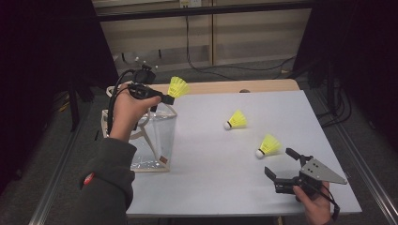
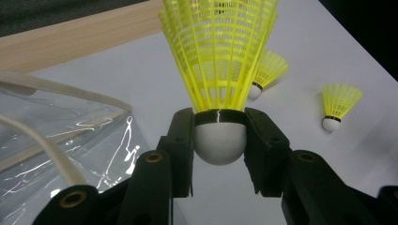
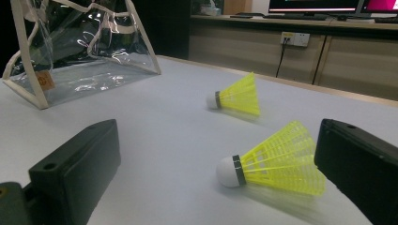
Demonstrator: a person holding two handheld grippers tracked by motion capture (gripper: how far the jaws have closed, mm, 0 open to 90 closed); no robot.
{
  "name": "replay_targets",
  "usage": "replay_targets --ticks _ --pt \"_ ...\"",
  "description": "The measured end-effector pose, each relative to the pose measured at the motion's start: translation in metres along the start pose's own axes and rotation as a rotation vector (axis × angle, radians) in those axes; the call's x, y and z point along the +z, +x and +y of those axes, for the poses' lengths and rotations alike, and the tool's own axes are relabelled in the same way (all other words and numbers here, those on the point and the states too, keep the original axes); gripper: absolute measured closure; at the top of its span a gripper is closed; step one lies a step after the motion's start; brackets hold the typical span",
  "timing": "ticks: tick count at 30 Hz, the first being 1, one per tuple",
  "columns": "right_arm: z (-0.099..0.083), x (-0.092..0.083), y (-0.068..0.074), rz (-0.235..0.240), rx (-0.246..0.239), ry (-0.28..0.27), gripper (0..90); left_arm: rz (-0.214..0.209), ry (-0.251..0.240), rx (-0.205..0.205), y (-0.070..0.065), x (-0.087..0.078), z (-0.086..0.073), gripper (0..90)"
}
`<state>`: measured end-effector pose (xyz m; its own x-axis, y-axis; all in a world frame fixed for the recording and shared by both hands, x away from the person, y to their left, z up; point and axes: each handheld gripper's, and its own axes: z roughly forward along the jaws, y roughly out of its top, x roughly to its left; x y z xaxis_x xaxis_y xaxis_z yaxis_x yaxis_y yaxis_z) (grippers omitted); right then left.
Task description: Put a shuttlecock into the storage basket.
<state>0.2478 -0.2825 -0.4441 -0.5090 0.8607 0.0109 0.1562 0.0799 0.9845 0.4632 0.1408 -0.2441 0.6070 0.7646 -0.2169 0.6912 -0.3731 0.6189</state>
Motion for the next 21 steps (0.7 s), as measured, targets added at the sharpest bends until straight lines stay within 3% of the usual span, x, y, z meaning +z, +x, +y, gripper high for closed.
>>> replay_targets --ticks 21 --pt "0.000 0.000 0.000 0.000 0.002 0.002 0.7 0.036 -0.004 -0.014 0.010 -0.016 0.001 65.0"
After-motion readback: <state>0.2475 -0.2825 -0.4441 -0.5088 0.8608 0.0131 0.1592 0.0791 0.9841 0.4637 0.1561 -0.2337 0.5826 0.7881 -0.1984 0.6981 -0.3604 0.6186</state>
